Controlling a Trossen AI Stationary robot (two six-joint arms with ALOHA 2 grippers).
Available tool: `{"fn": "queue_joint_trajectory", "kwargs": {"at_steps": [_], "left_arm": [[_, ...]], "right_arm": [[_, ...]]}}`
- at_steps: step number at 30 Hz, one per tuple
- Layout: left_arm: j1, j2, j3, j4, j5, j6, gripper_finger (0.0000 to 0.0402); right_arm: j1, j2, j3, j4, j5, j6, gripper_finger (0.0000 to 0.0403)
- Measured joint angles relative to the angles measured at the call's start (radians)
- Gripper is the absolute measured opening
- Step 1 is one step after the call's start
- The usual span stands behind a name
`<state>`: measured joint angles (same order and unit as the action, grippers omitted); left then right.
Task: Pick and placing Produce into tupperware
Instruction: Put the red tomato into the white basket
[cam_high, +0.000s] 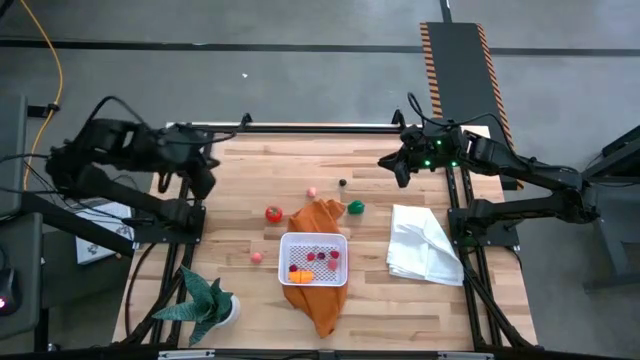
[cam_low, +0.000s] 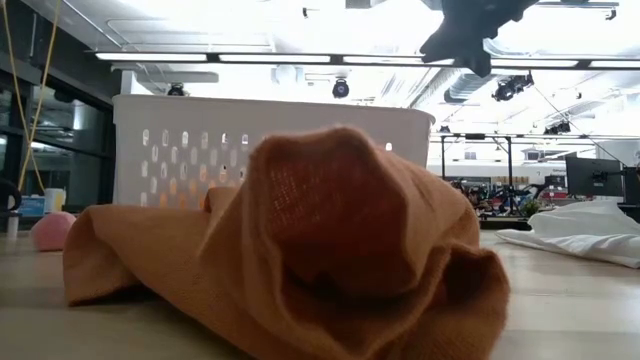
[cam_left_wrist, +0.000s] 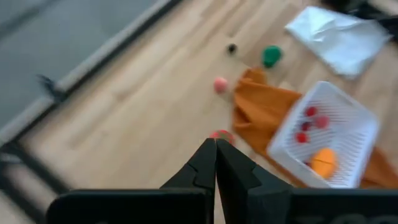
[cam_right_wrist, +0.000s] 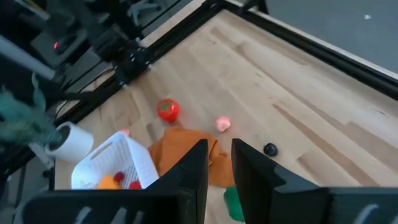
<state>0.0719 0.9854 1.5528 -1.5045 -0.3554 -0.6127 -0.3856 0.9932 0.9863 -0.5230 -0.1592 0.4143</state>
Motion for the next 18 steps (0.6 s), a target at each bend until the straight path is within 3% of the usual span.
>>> {"fn": "queue_joint_trajectory", "kwargs": {"at_steps": [10, 18], "left_arm": [[-0.001, -0.398, -0.588, 0.491, 0.186, -0.073, 0.0001], [0.0, -0.609, -0.845, 0.774, 0.293, -0.105, 0.0]], "right_arm": [[0.0, 0.0, 0.0, 0.018, 0.051, 0.105, 0.0062], [0.0, 0.0, 0.0, 0.017, 0.072, 0.183, 0.0062]]}}
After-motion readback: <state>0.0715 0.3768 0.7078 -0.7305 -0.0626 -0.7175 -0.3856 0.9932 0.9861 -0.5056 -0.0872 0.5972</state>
